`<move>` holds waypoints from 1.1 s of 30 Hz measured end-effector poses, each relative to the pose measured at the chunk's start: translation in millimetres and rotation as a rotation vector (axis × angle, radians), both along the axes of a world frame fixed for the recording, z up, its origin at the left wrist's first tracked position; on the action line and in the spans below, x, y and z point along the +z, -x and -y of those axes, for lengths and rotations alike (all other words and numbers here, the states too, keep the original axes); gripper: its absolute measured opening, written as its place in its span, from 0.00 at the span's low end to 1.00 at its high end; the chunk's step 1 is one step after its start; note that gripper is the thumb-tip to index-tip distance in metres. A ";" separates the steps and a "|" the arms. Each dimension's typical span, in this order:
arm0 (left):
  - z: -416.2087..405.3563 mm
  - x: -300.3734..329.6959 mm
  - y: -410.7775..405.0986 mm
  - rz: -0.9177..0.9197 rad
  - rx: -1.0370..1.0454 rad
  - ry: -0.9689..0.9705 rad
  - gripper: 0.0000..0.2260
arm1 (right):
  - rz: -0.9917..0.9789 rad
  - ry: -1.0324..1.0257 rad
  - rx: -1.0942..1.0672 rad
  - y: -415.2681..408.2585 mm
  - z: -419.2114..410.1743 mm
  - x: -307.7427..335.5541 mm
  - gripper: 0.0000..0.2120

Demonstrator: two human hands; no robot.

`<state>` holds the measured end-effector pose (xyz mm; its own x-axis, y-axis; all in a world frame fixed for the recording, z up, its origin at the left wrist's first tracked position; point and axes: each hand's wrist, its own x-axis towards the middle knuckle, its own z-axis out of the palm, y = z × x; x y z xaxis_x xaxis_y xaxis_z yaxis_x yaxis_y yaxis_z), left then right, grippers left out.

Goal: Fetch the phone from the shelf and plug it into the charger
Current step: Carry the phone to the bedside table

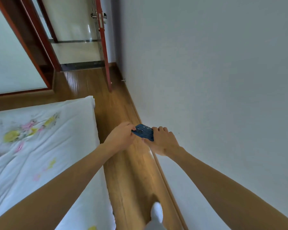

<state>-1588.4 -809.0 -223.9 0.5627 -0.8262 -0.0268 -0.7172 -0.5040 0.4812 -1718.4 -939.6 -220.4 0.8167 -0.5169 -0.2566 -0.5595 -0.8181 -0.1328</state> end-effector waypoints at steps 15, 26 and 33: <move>170.3 -9.4 -156.8 0.007 0.230 -0.030 0.15 | 0.011 -0.022 0.218 -192.2 200.3 -4.0 0.35; 205.7 -5.3 -369.5 -0.010 0.311 -0.037 0.13 | 0.020 0.009 0.343 -418.8 244.2 -15.2 0.35; 212.1 14.6 -502.9 0.011 0.313 -0.036 0.14 | 0.021 -0.009 0.386 -563.1 260.9 -5.0 0.36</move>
<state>-1085.4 -1021.1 -209.3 0.7900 -0.6114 -0.0456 -0.5296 -0.7179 0.4518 -1155.3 -1200.6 -225.3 0.9559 -0.1679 -0.2409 -0.2073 -0.9668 -0.1491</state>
